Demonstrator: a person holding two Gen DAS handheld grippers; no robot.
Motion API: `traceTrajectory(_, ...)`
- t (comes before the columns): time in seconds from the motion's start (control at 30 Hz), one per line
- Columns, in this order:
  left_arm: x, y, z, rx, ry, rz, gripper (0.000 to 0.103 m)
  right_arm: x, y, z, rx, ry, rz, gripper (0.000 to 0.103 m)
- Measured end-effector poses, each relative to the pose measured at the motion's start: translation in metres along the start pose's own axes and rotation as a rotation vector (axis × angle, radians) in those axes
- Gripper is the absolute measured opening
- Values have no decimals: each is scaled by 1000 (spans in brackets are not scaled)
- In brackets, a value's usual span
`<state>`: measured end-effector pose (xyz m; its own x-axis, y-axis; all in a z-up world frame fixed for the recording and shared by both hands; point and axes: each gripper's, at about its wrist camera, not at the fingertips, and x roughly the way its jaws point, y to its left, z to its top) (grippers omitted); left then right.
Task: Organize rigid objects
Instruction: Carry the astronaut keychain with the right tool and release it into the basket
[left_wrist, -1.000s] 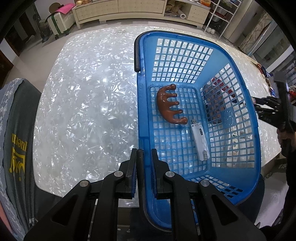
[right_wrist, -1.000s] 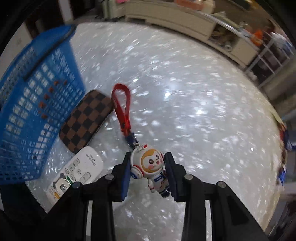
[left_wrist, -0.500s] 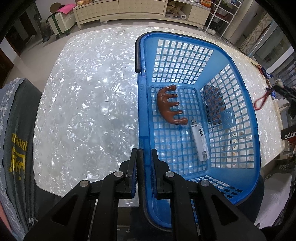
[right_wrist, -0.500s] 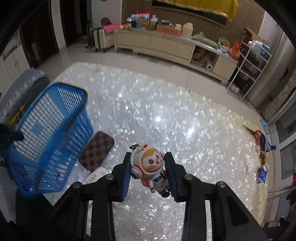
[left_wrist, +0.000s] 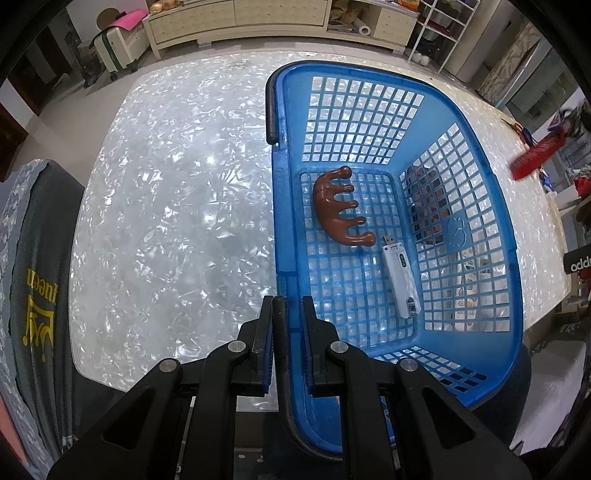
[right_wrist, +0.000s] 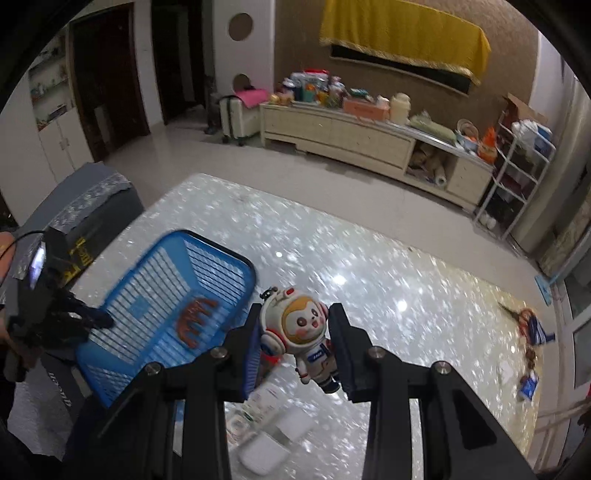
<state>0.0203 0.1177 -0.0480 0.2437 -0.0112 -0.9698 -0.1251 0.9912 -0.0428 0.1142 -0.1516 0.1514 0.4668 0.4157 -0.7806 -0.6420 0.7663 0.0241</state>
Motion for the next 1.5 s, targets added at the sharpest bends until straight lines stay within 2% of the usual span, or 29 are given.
traceTrajectory(0.27, 0, 3, 0, -8, -8, -22, 14, -12, 37, 30, -62, -42, 43, 33)
traceTrajectory(0.43, 1, 4, 0, -8, -8, -23, 14, 6, 57, 33, -89, -17, 72, 33)
traceTrajectory(0.7, 0, 4, 0, -4, -11, -25, 14, 82, 101, 7, -167, 135, 121, 33)
traceTrajectory(0.9, 0, 7, -2, -5, -22, -43, 15, 120, 116, -11, -225, 219, 132, 34)
traceTrajectory(1.3, -1, 6, -1, -1, -23, -40, 15, 152, 127, -30, -327, 278, 102, 34)
traceTrajectory(1.5, -1, 6, -1, -1, -23, -38, 15, 154, 135, -34, -375, 271, 81, 34)
